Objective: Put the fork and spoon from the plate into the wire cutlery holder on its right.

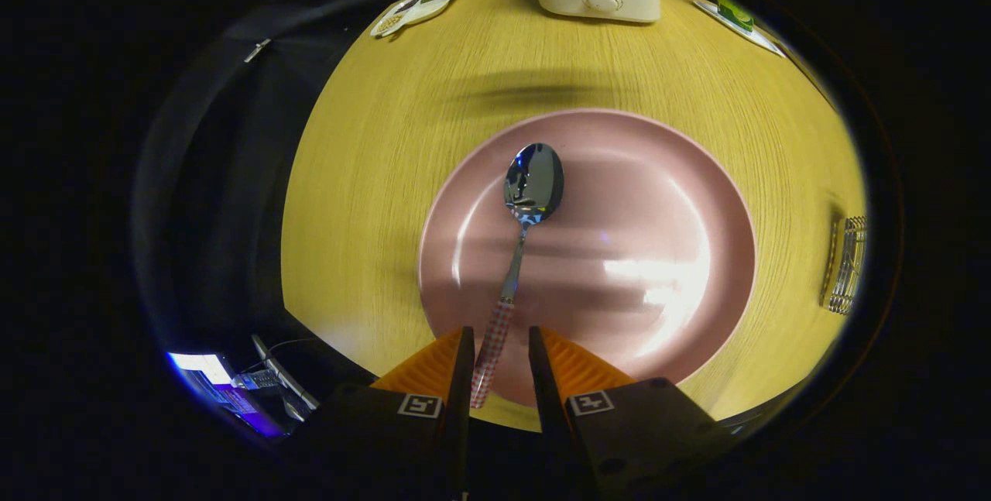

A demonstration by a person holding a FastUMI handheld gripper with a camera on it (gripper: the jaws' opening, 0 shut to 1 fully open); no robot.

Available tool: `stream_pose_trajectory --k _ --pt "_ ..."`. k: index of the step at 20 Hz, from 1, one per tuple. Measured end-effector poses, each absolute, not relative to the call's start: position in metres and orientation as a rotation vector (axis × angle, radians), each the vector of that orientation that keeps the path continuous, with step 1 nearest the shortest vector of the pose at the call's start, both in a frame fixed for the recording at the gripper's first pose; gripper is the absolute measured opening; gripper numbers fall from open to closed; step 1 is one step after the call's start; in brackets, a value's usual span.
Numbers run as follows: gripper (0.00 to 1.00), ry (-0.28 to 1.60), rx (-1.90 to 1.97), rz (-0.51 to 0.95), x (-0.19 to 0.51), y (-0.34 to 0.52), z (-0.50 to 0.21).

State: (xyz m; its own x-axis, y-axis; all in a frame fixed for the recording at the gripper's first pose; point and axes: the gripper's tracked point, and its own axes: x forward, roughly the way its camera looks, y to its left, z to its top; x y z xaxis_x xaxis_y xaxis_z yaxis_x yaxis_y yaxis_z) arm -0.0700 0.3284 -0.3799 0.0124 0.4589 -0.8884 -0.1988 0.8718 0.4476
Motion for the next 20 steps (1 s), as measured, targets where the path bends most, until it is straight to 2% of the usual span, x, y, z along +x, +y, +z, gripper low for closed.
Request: stream_pose_trajectory --k 2,4,20 --pt "0.23 1.502 0.215 0.518 -0.076 0.323 -0.378" --pt "0.14 1.511 0.222 0.535 -0.077 0.323 -0.38" --pt "0.14 1.399 0.354 0.648 -0.066 0.225 -0.274"
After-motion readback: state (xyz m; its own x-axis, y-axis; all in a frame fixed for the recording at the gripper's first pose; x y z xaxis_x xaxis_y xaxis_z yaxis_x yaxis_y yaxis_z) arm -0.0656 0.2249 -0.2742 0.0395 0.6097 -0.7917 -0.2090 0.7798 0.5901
